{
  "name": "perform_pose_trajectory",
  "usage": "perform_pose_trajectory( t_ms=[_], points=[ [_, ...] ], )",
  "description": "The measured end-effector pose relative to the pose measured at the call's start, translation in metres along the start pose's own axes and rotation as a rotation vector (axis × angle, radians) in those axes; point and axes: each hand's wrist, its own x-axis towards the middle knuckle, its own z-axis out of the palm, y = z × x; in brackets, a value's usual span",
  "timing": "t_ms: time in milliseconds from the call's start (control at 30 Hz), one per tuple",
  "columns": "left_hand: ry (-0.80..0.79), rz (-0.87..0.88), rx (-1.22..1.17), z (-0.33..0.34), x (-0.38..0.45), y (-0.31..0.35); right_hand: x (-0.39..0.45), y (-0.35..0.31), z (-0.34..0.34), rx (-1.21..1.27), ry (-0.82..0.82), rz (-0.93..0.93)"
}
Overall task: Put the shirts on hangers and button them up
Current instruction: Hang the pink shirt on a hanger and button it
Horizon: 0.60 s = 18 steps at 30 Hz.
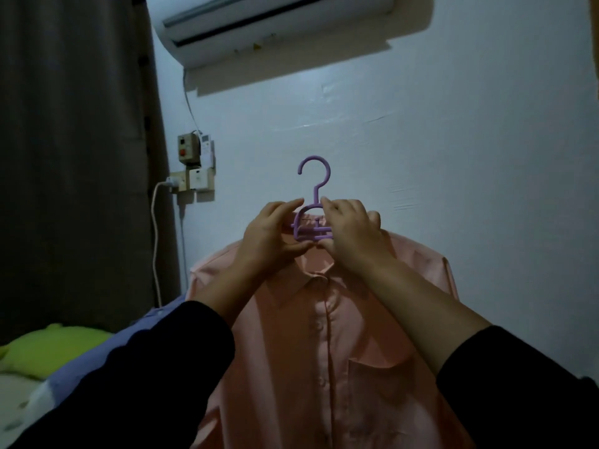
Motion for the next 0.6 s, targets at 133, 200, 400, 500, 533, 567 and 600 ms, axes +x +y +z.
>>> perform_pose_trajectory(
  t_ms=[133,200,400,500,533,567,600],
  points=[
    [-0.099,0.036,0.155,-0.030,-0.013,-0.012,0.011,-0.011,0.012,0.114,-0.004,0.032],
    [-0.158,-0.008,0.277,-0.048,-0.026,-0.024,0.020,-0.011,0.018,0.147,-0.002,0.084],
    [-0.227,-0.044,0.458,-0.075,-0.071,-0.076,0.038,-0.014,0.042,0.228,-0.081,0.150],
    [-0.176,-0.015,0.553,-0.076,-0.076,-0.092,0.044,-0.026,0.059,0.254,-0.096,0.158],
    [-0.154,0.003,0.583,-0.076,-0.077,-0.099,0.046,-0.030,0.067,0.266,-0.103,0.165],
    [-0.134,0.018,0.608,-0.076,-0.078,-0.104,0.048,-0.034,0.074,0.278,-0.108,0.170],
    [-0.116,0.028,0.634,-0.076,-0.079,-0.111,0.051,-0.039,0.082,0.293,-0.114,0.170]
  ],
)
